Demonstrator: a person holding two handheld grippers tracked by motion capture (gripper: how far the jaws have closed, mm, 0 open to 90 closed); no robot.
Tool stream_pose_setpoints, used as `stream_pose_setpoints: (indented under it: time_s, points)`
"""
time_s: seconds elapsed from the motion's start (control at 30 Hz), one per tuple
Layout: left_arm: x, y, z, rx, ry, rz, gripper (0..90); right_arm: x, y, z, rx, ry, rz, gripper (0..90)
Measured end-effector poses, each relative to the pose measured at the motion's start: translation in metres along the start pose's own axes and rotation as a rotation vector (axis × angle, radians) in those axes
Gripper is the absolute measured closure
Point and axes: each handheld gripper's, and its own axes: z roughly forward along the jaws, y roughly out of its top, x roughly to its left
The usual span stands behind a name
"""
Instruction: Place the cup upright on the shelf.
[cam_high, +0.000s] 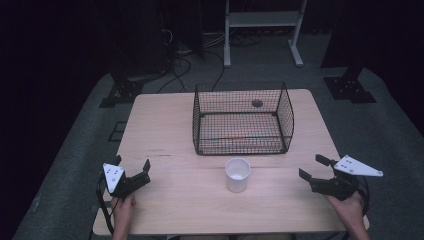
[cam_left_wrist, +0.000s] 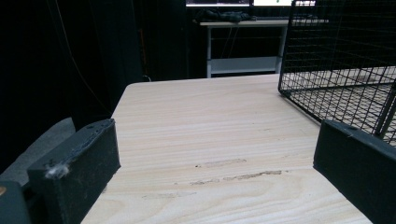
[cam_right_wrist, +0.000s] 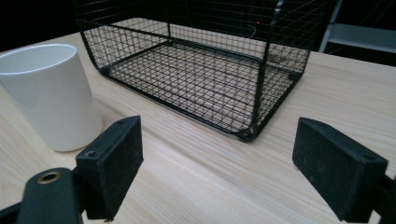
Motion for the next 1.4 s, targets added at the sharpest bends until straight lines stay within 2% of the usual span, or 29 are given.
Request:
stream_pose_setpoints:
  time_s: [0.07, 0.1, 0.27, 0.37, 0.5, 0.87, 1.33, 1.4]
  points:
    - [0.000, 0.000, 0.000, 0.002, 0.001, 0.001, 0.0, 0.003, 0.002, 0.003, 0.006, 0.013, -0.010, 15.3]
    - [0.000, 0.000, 0.000, 0.004, 0.003, -0.002, 0.0, 0.006, 0.003, 0.006, 0.005, 0.040, -0.002, 15.3]
    - [0.002, 0.000, 0.001, 0.003, 0.001, -0.022, 0.0, 0.017, 0.009, 0.015, 0.017, 0.076, -0.026, 15.2]
    - [0.002, 0.000, 0.000, -0.001, -0.001, -0.017, 0.0, 0.021, 0.011, 0.019, 0.037, 0.084, -0.030, 15.2]
    - [0.000, 0.000, 0.000, -0.002, 0.000, 0.002, 0.0, 0.034, 0.014, 0.029, 0.052, 0.134, -0.047, 14.3]
    - [0.000, 0.000, 0.001, 0.003, 0.007, -0.004, 0.0, 0.059, 0.021, 0.046, 0.088, 0.222, -0.101, 13.3]
    - [0.000, 0.000, 0.001, 0.003, 0.006, -0.001, 0.0, 0.075, 0.030, 0.063, 0.110, 0.283, -0.127, 13.0]
    - [0.000, 0.000, 0.001, 0.004, 0.008, -0.001, 0.0, 0.077, 0.031, 0.065, 0.109, 0.307, -0.133, 12.6]
